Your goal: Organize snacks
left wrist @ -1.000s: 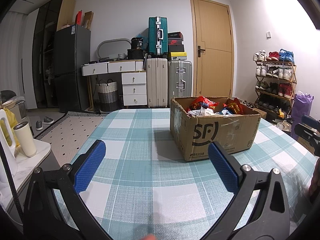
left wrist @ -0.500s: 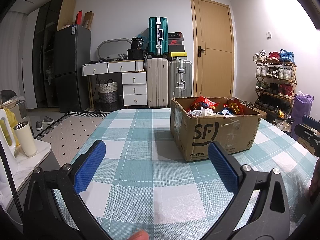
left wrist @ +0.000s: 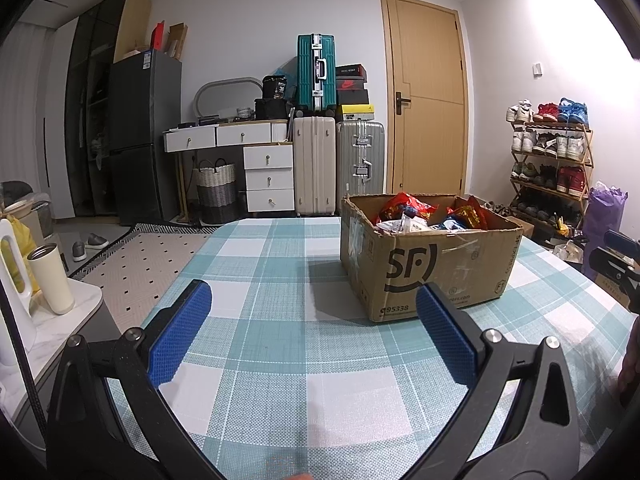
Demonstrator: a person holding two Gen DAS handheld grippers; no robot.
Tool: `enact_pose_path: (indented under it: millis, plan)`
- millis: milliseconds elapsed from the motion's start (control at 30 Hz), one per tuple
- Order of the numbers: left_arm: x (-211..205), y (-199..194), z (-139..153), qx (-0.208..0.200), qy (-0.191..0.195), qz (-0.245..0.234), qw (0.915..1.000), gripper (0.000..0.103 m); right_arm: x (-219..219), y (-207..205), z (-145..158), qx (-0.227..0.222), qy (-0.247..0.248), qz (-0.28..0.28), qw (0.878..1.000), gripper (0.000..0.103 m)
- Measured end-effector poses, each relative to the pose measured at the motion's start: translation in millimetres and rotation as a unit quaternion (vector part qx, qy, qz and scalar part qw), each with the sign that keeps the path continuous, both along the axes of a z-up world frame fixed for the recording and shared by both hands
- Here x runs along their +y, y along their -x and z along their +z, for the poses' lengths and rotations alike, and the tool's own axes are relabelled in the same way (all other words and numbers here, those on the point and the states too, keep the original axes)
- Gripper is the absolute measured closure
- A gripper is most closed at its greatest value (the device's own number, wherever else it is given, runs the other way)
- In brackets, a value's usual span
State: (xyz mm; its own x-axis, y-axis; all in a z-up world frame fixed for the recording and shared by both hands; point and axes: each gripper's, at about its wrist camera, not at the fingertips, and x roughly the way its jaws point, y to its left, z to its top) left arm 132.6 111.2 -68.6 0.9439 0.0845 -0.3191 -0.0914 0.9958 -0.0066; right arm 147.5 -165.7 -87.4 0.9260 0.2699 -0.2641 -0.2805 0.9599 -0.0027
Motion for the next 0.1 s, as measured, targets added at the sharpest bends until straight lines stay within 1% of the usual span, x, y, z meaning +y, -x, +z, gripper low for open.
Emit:
enact_pose_path:
  millis: [100]
  plan:
    - [1.9, 0.4, 0.5, 0.0, 0.001, 0.005, 1.0, 0.001, 0.1, 0.0, -0.1, 0.0, 0.0, 0.0, 1.0, 0.001]
